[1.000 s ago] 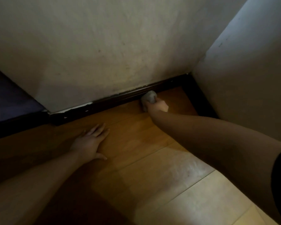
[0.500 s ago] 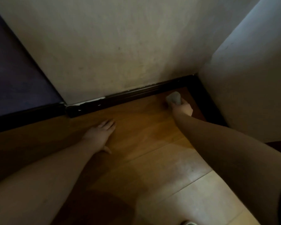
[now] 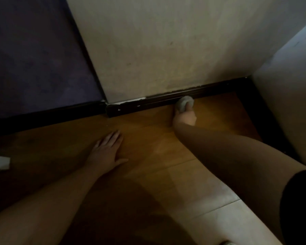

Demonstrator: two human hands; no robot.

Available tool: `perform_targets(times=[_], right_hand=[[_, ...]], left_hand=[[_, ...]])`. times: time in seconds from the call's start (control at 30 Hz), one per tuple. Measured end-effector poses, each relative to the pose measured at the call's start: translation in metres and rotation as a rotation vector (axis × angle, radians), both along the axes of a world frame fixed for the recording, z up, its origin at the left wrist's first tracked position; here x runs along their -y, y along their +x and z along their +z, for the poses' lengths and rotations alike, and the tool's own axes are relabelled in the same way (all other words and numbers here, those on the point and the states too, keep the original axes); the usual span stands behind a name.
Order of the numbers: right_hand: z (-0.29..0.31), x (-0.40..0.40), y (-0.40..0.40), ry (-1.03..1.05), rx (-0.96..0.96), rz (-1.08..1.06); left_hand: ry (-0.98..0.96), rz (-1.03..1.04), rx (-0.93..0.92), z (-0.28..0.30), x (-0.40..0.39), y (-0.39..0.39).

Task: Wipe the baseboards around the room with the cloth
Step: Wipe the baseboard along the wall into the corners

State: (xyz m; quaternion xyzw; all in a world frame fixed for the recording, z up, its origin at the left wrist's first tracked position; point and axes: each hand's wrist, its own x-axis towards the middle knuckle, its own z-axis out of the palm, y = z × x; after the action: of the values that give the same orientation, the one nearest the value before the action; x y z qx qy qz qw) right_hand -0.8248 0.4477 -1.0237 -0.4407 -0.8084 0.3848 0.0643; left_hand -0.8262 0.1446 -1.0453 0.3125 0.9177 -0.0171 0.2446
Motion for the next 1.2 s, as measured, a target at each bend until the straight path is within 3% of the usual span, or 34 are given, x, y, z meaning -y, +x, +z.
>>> perform_targets(times=[0.13,0.4,0.57,0.7,0.93,1.2], right_hand=[[0.003,0.062,-0.005,-0.106,0.025,0.022],[0.002,0.152,-0.003,-0.233,-0.020,0.397],[0.003,0.134,0.000,-0.230,-0.022,0.461],[0.001,0.113,0.012,-0.152,-0.040,0.391],[0.001,0.157,-0.005,-0.144,-0.021,0.780],[0.004,0.103,-0.016,-0.217,-0.013,0.533]], left_hand=[[0.051,0.006,0.000,-0.002,0.030,0.003],[0.078,0.104,-0.071,-0.003,0.048,0.000],[0.070,0.152,-0.048,0.004,0.050,-0.005],[0.048,0.208,-0.059,0.007,0.057,-0.005],[0.029,0.289,-0.102,0.006,0.074,0.001],[0.014,0.161,-0.103,0.004,0.067,0.010]])
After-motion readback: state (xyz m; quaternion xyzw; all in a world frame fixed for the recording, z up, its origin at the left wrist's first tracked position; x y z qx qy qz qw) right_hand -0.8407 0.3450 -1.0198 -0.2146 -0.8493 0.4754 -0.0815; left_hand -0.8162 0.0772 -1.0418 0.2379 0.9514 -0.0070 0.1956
